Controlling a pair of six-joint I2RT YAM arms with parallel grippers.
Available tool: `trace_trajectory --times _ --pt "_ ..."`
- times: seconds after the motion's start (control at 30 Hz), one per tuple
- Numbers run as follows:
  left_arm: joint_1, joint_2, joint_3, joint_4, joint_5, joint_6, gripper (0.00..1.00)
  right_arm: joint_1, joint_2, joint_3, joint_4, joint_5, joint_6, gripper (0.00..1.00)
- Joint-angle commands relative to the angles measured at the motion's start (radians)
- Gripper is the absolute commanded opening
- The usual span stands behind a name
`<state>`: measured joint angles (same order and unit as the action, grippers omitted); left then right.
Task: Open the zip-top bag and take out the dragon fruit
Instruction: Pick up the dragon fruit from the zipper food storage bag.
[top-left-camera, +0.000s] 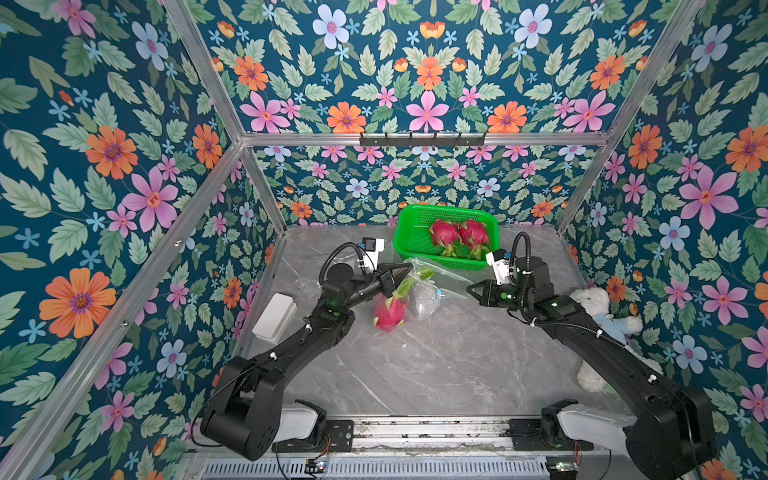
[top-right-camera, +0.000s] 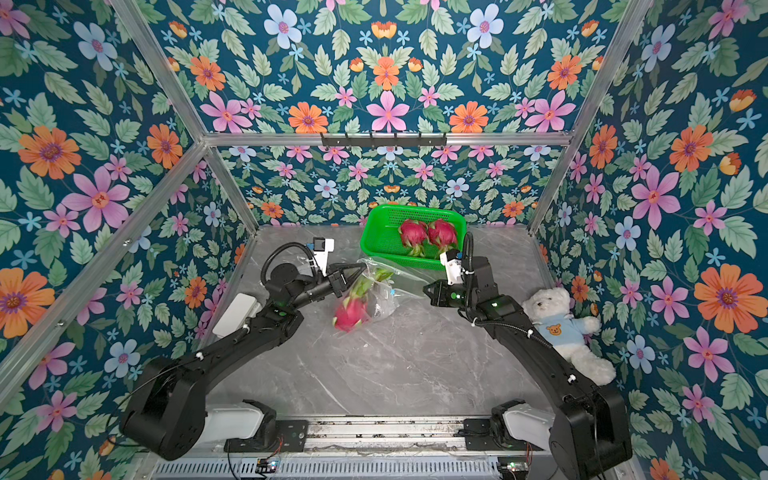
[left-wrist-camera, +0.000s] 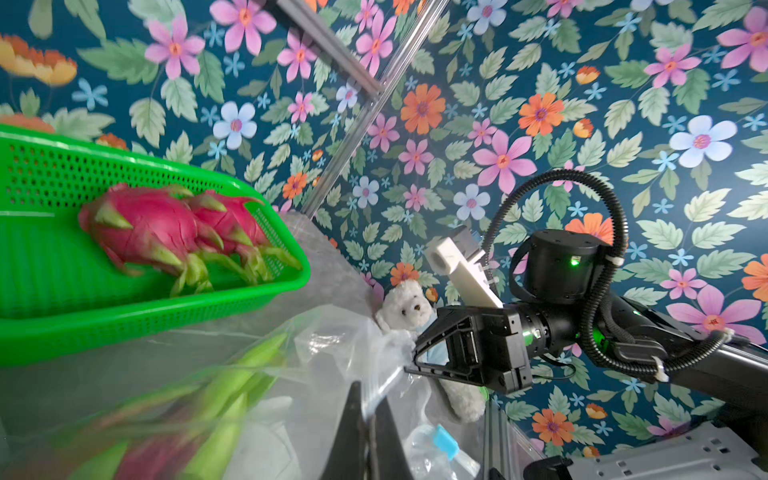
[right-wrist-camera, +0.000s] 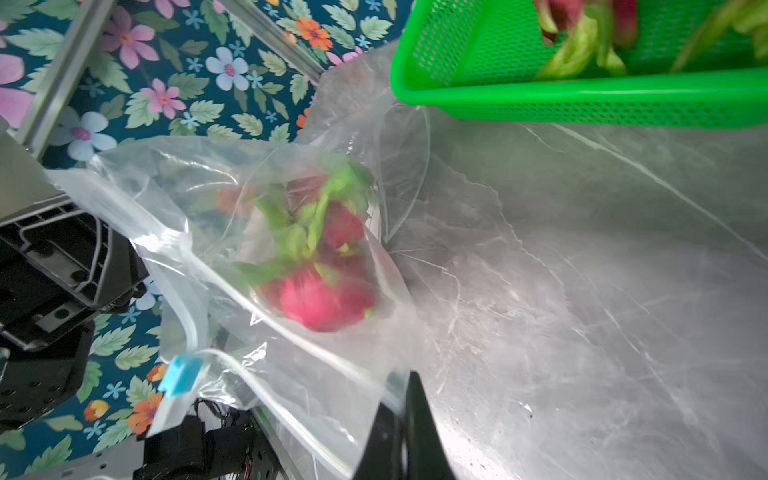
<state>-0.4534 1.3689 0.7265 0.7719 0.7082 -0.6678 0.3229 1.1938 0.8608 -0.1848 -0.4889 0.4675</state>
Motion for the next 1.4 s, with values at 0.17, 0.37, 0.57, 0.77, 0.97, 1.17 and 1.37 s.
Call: trace_trajectory --times 0.17,0.37,0.57,0.77,0.97,1.17,1.37 --pt "-0.044 0.085 0.055 0.098 0.045 -0.052 0.0 -0.003 -0.074 0.014 -0.042 0.007 -0.032 0.22" --pt "-0.064 0.11 0.094 0.095 0.062 -0.061 0.0 -0.001 -0.155 0.088 -0.051 -0.016 -0.031 0.24" --pt "-0.082 0.127 0.116 0.096 0.066 -0.068 0.0 0.046 -0.05 0.114 0.052 -0.079 0.015 0.14" --pt "-0.091 0.132 0.108 0.098 0.061 -0.069 0.0 0.092 0.09 0.149 0.08 -0.082 0.036 0.12" --pt "-0.097 0.146 0.105 0.127 0.071 -0.085 0.0 0.12 0.137 0.176 0.03 -0.042 0.009 0.12" --pt "-0.102 0.196 0.117 0.227 0.108 -0.158 0.0 0.163 0.224 0.182 0.043 -0.018 0.033 0.17" --pt "-0.103 0.22 0.119 0.372 0.169 -0.275 0.0 0.163 0.282 0.186 0.085 -0.006 0.093 0.19"
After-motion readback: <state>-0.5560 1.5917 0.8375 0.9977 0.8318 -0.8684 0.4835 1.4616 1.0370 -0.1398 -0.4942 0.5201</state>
